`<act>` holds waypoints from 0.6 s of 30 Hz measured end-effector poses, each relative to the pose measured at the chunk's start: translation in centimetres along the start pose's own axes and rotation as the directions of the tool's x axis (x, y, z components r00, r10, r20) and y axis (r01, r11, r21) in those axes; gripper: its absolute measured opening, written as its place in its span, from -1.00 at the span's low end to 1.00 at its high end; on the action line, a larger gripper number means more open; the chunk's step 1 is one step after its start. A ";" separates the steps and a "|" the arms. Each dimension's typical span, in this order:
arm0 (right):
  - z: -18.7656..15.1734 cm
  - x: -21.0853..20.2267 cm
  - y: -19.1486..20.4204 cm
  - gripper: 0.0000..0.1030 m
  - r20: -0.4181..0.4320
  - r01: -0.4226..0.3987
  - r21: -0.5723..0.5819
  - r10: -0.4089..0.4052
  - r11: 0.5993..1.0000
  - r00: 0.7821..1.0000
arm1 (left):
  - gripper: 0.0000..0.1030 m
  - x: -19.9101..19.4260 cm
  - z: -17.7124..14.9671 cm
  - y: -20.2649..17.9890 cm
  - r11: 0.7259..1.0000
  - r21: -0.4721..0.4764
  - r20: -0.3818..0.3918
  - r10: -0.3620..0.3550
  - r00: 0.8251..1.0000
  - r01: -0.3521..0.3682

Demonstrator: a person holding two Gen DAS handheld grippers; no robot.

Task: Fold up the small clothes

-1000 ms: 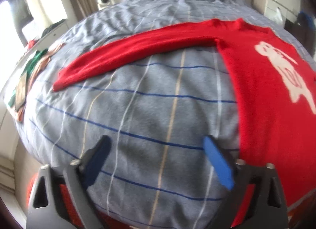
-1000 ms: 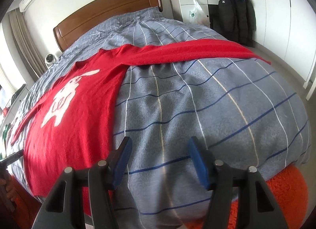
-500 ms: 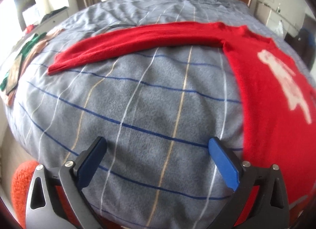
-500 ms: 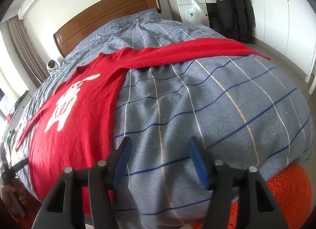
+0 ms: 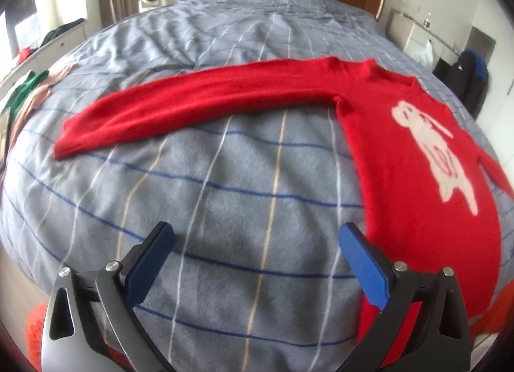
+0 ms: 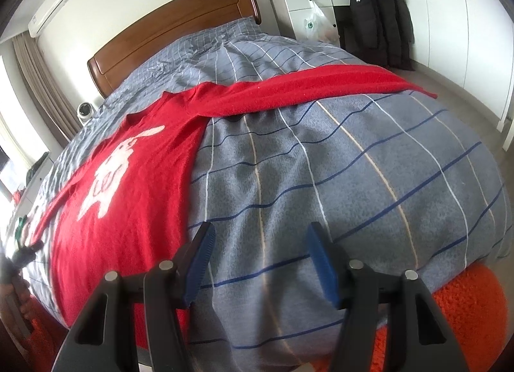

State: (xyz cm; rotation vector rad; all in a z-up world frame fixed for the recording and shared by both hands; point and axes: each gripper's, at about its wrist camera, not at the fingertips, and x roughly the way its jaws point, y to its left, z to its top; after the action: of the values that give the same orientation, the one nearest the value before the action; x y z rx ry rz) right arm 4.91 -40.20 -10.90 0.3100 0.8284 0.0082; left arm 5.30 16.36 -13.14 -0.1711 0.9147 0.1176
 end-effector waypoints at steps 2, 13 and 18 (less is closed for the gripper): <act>1.2 -0.3 -0.6 0.15 -0.002 -0.024 0.022 0.024 0.999 1.000 | 0.99 0.1 -0.7 0.6 1.000 -0.008 -0.004 0.020 1.000 -0.020; 11.7 -1.6 -17.0 0.15 0.149 -0.205 0.538 0.148 0.818 0.978 | 0.99 -0.2 -0.8 3.2 0.988 -0.150 0.017 0.033 0.999 -0.030; 11.9 2.1 -21.3 0.05 0.144 -0.265 0.690 0.232 0.674 0.962 | 0.99 0.1 -0.8 2.1 0.992 -0.098 0.028 0.084 0.996 -0.081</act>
State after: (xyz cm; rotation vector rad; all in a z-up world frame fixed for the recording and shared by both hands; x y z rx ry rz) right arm 12.55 -63.49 -10.77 1.1584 0.7090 -0.0638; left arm 4.34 18.30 -13.91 -0.2205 0.8848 0.2410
